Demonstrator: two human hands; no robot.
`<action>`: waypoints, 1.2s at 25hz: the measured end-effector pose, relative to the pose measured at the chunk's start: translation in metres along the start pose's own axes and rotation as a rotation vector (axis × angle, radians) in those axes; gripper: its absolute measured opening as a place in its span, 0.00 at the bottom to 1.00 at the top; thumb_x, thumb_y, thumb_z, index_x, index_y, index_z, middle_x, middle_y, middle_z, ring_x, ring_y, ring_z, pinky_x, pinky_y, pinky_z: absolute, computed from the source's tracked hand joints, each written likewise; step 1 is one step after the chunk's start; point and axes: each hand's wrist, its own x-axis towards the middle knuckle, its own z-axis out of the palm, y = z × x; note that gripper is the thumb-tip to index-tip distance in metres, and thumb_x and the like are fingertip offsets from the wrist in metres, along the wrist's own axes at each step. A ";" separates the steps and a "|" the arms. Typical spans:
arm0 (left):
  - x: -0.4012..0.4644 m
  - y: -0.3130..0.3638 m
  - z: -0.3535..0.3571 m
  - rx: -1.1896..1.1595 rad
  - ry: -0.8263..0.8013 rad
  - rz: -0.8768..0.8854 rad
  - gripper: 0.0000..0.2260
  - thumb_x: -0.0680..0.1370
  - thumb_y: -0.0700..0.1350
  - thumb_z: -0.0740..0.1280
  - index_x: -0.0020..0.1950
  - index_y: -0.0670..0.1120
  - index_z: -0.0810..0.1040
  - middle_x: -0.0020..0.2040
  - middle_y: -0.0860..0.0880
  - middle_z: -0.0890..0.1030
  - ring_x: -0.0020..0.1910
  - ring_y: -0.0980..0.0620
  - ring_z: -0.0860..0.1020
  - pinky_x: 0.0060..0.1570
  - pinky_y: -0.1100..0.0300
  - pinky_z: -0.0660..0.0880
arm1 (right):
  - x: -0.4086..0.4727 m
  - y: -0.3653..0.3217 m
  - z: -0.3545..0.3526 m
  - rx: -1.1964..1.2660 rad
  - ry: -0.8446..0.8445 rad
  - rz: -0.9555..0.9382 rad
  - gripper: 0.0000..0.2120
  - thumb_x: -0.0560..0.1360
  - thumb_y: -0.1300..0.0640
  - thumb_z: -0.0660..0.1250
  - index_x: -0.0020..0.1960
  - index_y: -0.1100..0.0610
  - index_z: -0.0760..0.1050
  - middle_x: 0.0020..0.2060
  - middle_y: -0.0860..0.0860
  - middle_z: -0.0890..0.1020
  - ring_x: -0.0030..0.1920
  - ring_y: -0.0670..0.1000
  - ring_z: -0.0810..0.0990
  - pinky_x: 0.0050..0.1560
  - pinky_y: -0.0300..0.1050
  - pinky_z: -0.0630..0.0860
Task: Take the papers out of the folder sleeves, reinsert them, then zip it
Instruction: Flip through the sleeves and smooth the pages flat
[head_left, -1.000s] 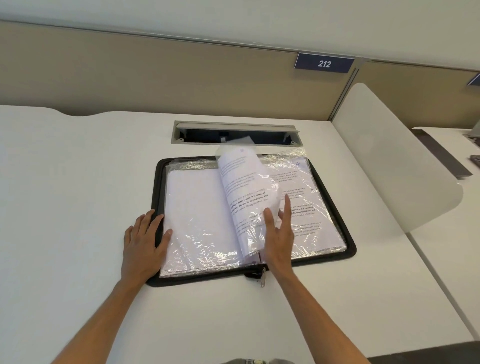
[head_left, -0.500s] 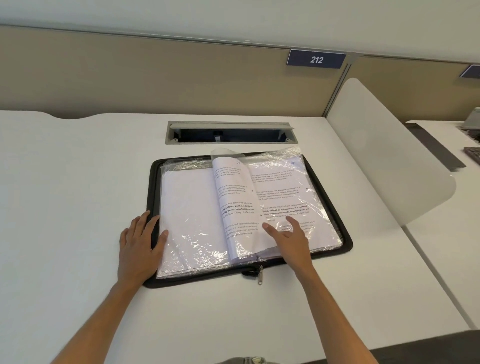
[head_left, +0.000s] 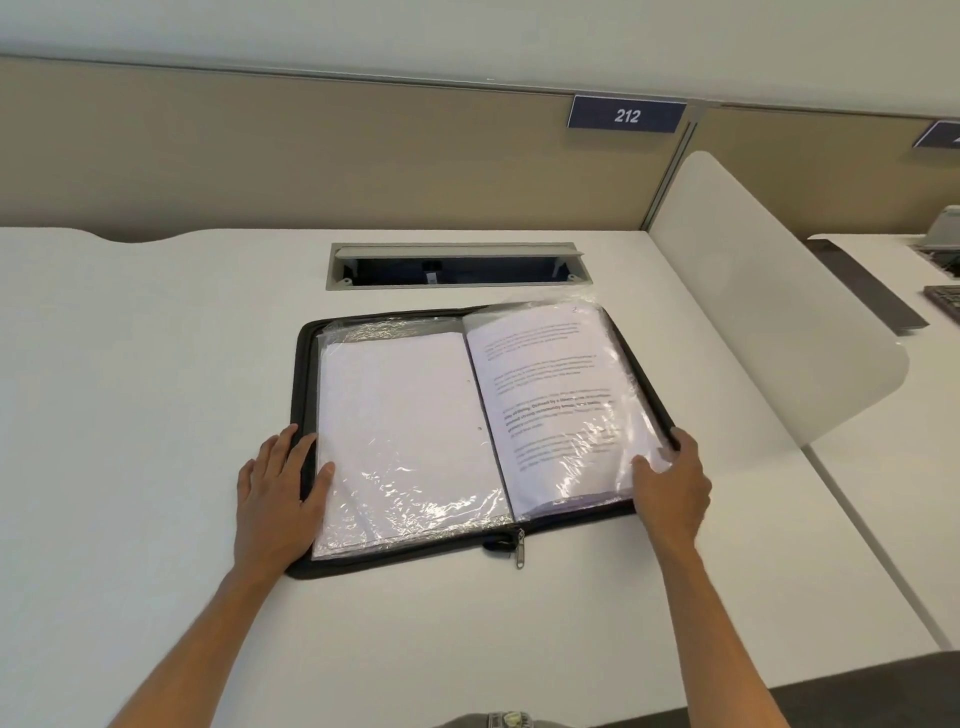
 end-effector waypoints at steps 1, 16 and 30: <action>0.000 -0.001 0.000 0.001 -0.001 -0.002 0.27 0.77 0.62 0.52 0.70 0.49 0.71 0.74 0.49 0.67 0.74 0.47 0.61 0.71 0.47 0.57 | 0.000 0.004 0.000 -0.127 0.062 -0.063 0.28 0.75 0.59 0.68 0.74 0.57 0.65 0.65 0.58 0.76 0.63 0.60 0.75 0.61 0.53 0.70; -0.001 0.002 -0.002 -0.017 -0.005 -0.011 0.28 0.77 0.62 0.52 0.71 0.49 0.70 0.75 0.50 0.66 0.75 0.48 0.60 0.72 0.46 0.57 | -0.015 0.051 0.040 -0.553 -0.119 -0.395 0.38 0.76 0.30 0.43 0.79 0.51 0.54 0.79 0.50 0.55 0.79 0.50 0.49 0.77 0.55 0.44; -0.001 0.000 -0.001 -0.011 0.001 -0.006 0.27 0.77 0.62 0.52 0.71 0.49 0.70 0.75 0.49 0.66 0.74 0.48 0.61 0.72 0.45 0.58 | -0.045 0.037 0.053 -0.280 -0.042 -0.741 0.27 0.80 0.43 0.56 0.73 0.57 0.67 0.72 0.50 0.69 0.74 0.50 0.65 0.76 0.57 0.53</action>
